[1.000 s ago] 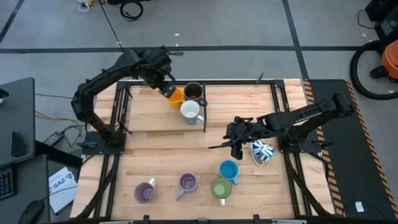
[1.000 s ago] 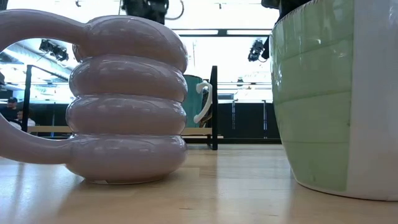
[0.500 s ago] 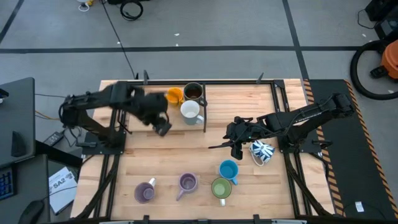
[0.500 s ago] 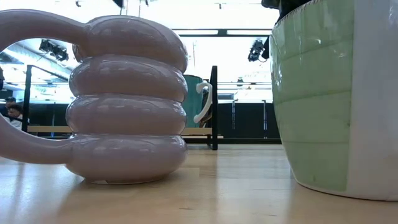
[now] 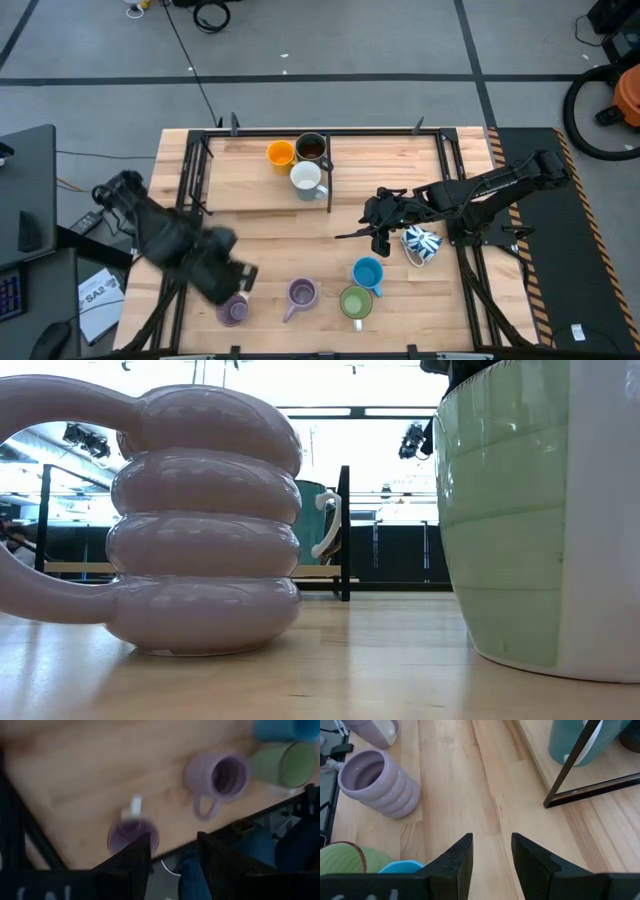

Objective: Place coffee mugs
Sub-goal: Put the purple mug on the left shelf

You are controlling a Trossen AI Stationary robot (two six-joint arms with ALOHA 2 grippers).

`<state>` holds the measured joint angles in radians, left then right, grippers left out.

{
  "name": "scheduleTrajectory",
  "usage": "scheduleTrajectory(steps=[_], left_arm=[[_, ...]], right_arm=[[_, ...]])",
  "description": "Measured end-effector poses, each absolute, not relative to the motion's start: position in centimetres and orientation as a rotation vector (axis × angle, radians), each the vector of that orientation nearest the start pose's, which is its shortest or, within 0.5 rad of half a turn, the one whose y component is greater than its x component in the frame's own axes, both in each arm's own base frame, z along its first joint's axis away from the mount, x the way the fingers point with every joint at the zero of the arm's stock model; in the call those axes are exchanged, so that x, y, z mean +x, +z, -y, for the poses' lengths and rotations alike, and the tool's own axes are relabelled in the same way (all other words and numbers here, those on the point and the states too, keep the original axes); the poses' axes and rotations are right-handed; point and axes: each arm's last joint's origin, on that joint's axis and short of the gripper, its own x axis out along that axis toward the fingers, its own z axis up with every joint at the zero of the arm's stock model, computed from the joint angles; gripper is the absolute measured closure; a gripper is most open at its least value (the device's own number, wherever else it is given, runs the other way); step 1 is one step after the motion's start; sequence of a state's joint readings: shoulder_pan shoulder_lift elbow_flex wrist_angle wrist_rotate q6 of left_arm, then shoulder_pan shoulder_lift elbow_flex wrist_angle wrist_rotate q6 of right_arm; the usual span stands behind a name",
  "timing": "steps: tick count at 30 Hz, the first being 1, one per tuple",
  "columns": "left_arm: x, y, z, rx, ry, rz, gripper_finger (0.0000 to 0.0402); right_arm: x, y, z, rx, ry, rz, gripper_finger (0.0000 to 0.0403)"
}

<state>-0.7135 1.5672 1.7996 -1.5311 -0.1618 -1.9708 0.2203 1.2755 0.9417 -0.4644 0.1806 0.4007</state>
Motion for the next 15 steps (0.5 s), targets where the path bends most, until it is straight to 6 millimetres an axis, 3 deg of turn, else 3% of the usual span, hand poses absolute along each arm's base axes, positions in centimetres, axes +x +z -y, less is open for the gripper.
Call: scheduleTrajectory(steps=[8,15], left_arm=[[19.3,35.6,23.5,-1.191,0.928,-1.154,0.0237],[20.3,32.5,26.0,-1.122,1.02,-1.275,0.0237]], right_arm=[[25.6,26.4,-5.2,0.217,-0.117,-0.775,0.0263],[25.6,26.4,-5.2,0.211,-0.115,-0.776,0.0263]])
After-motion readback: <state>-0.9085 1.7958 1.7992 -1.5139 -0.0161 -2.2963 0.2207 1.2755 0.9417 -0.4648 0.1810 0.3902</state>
